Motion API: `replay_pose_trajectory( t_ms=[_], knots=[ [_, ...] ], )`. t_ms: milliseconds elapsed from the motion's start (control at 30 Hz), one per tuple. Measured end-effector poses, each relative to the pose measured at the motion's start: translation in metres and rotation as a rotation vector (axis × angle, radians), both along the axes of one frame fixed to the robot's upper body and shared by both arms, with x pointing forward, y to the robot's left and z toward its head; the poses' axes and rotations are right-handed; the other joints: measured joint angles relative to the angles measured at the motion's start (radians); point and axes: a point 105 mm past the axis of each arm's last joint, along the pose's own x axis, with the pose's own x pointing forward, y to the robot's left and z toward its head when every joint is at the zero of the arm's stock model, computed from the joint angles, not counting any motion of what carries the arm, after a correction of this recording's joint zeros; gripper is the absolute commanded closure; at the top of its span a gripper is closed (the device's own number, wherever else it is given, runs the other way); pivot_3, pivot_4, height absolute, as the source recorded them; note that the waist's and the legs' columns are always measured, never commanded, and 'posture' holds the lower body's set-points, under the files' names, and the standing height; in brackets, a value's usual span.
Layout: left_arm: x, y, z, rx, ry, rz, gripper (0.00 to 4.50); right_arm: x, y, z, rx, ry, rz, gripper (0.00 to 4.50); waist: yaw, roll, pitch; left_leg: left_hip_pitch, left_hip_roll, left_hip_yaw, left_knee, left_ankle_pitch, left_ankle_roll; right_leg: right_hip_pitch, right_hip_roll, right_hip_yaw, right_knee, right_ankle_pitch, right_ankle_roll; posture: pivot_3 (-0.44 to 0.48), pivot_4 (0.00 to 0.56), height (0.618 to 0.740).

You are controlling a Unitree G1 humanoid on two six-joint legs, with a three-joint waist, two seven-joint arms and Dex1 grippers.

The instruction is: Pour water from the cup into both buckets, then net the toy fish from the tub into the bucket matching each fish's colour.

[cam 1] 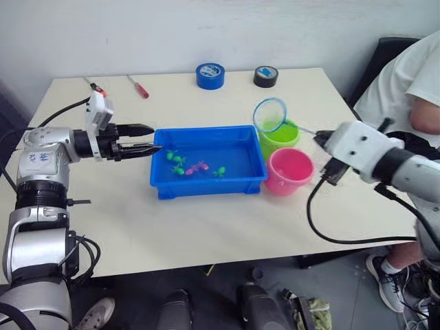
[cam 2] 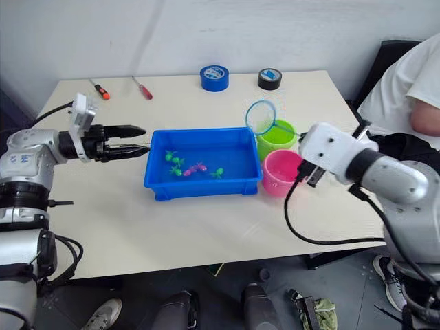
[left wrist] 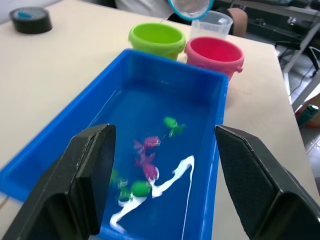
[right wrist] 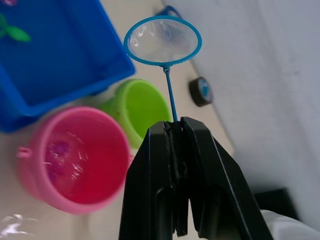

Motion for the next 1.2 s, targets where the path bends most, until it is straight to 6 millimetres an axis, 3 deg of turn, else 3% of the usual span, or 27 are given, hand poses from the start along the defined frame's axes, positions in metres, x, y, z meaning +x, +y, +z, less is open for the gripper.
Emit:
replay_pose_trajectory(
  t_ms=[200,400,600,767,1200],
  knots=[
    [-0.015,0.019,-0.007,0.017,0.013,0.077,1.04,0.022,0.034,-0.027,0.059,0.167,0.041,4.50,0.002,0.000,0.000,-0.002,0.000,0.001,0.000,0.000,0.000,-0.003,-0.001,0.000,0.001,0.000,0.000,0.000,0.150,0.734],
    [-0.026,0.020,-0.021,0.007,0.046,0.108,1.04,0.037,0.054,-0.049,0.038,0.225,0.054,4.50,0.000,0.000,0.000,-0.003,0.000,0.001,0.000,-0.001,0.001,-0.004,-0.001,0.000,0.001,0.000,0.000,0.000,0.150,0.734],
    [-0.033,0.015,-0.016,-0.006,0.029,0.115,1.04,0.047,0.061,-0.063,-0.014,0.221,0.060,4.50,0.000,0.000,0.000,-0.003,0.000,0.001,0.000,-0.001,0.001,-0.004,-0.001,0.000,0.001,0.000,0.000,0.000,0.150,0.734],
    [-0.040,0.014,-0.027,0.018,0.057,0.126,1.04,0.052,0.065,-0.075,-0.050,0.227,0.065,4.50,-0.005,0.000,0.000,-0.003,0.000,0.001,-0.001,-0.001,0.001,-0.005,0.000,0.000,0.001,0.000,0.000,0.000,0.150,0.734],
    [-0.045,0.009,-0.030,0.023,0.067,0.141,1.04,0.049,0.082,-0.081,-0.094,0.210,0.123,4.50,-0.003,0.000,0.000,-0.003,0.000,0.001,-0.001,-0.001,0.001,-0.005,0.000,0.000,0.001,0.000,0.000,0.000,0.150,0.734]
  ],
)
